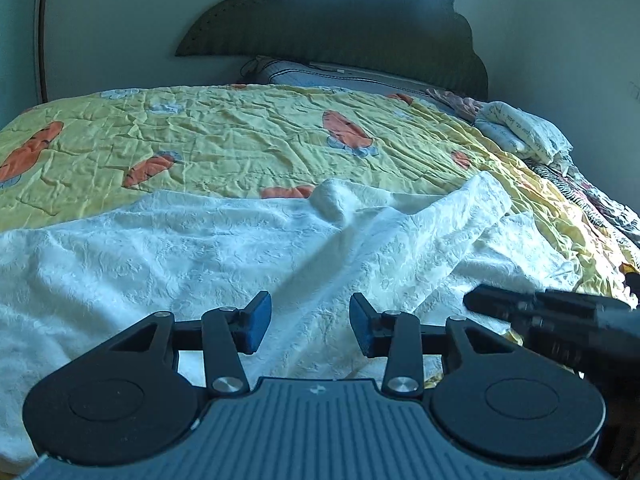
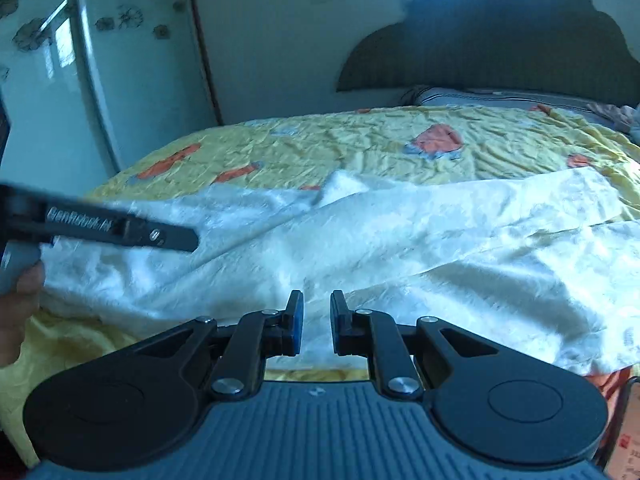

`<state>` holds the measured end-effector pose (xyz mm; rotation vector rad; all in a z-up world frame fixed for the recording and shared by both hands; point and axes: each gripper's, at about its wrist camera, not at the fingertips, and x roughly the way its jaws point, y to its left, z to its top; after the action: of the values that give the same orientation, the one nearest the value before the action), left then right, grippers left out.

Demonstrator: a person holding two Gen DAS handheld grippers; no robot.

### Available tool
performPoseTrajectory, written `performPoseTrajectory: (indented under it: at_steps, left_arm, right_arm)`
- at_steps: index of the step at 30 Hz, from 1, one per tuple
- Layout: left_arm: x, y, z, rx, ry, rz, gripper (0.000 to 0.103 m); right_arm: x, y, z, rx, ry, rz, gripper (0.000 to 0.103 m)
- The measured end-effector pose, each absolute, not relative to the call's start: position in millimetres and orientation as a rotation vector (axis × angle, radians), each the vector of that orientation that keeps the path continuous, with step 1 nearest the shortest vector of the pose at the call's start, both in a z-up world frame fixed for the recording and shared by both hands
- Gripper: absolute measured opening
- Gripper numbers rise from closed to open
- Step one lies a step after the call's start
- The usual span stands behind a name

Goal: Fold towel

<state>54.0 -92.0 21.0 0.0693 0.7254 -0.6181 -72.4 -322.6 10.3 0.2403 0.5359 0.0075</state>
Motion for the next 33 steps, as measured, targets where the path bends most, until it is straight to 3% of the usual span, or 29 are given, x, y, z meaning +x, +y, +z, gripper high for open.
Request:
performPoseTrajectory:
  at_steps: [3,5,6,7,17,24,28,33]
  left_arm:
    - [44.6,-103.0,20.9,0.116,0.697,-0.678,0.047]
    - [39.4,-112.6,18.2,0.148,0.697,-0.724,0.047]
    - [37.1,-117.8,16.4,0.163,0.701,-0.746,0.047]
    - [35.1,-123.3,14.9,0.177,0.705,-0.766,0.047]
    - [45.1,-174.6,-12.0,0.294,0.733,-0.828,0.05]
    - [59.7,-188.1,-29.2,0.299,0.77,-0.835,0.05]
    - [69.0,-187.7,-33.1,0.26,0.777,-0.812,0.05]
    - [76.6,-188.9,-33.9,0.241,0.779,-0.789,0.05]
  right_arm:
    - [-69.0,-379.6,17.2,0.385,0.522,-0.036,0.015]
    - [-63.6,-418.8,15.0,0.449,0.535,-0.082,0.038]
    - [-60.4,-438.7,12.2,0.489,0.544,-0.117,0.061]
    - [-57.7,-456.9,9.6,0.532,0.544,-0.138,0.068]
    - [-4.7,-573.0,-42.6,1.125,0.543,-0.149,0.066]
    - [40.0,-584.3,-13.7,1.1,0.501,-0.158,0.068]
    - [93.5,-579.7,3.8,1.012,0.526,-0.076,0.081]
    - [114.3,-578.2,3.3,0.956,0.563,-0.123,0.082]
